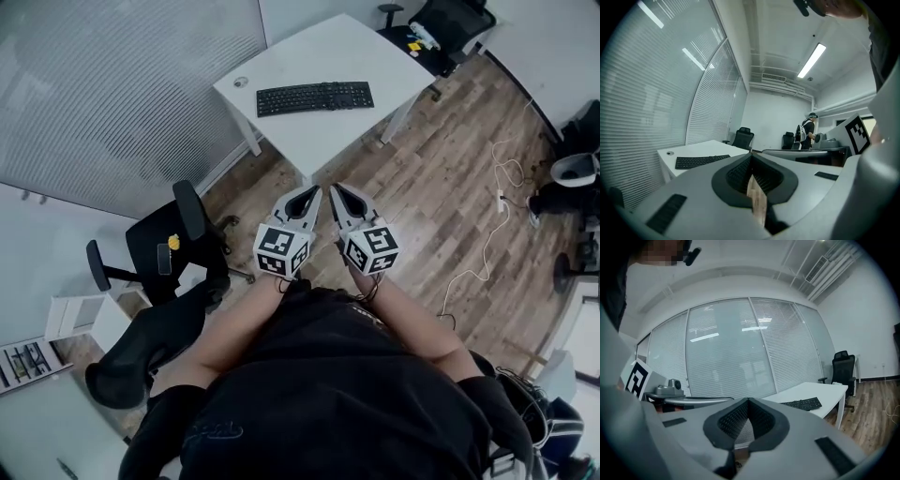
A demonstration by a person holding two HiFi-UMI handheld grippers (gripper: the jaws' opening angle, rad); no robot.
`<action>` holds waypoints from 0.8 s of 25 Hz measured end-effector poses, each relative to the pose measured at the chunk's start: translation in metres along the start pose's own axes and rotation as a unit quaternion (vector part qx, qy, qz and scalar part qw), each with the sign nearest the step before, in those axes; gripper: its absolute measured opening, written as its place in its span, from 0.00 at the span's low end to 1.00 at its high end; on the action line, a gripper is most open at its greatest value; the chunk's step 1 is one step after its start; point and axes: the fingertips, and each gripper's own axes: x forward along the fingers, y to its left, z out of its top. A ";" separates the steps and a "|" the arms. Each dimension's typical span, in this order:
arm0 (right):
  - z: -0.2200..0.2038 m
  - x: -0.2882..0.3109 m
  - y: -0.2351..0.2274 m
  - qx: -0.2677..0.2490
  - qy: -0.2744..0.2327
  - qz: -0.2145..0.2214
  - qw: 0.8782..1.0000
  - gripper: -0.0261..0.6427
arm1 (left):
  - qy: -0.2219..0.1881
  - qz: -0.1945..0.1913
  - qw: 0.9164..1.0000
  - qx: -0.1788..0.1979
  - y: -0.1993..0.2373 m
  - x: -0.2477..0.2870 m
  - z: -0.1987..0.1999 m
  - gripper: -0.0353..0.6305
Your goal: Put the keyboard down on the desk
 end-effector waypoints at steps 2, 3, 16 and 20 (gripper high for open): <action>0.002 -0.011 0.003 -0.008 -0.003 0.009 1.000 0.07 | -0.003 0.005 1.000 -0.008 -0.010 -0.002 -0.002 0.08; 0.001 -0.018 0.006 -0.012 -0.002 0.014 1.000 0.07 | -0.005 0.008 1.000 -0.012 -0.015 -0.005 -0.003 0.08; -0.009 -0.092 0.010 -0.036 0.007 0.043 0.998 0.07 | -0.018 0.044 0.999 -0.007 -0.080 -0.028 -0.017 0.08; -0.009 -0.107 0.012 -0.039 0.003 0.047 0.998 0.07 | -0.020 0.045 0.999 -0.007 -0.094 -0.034 -0.019 0.08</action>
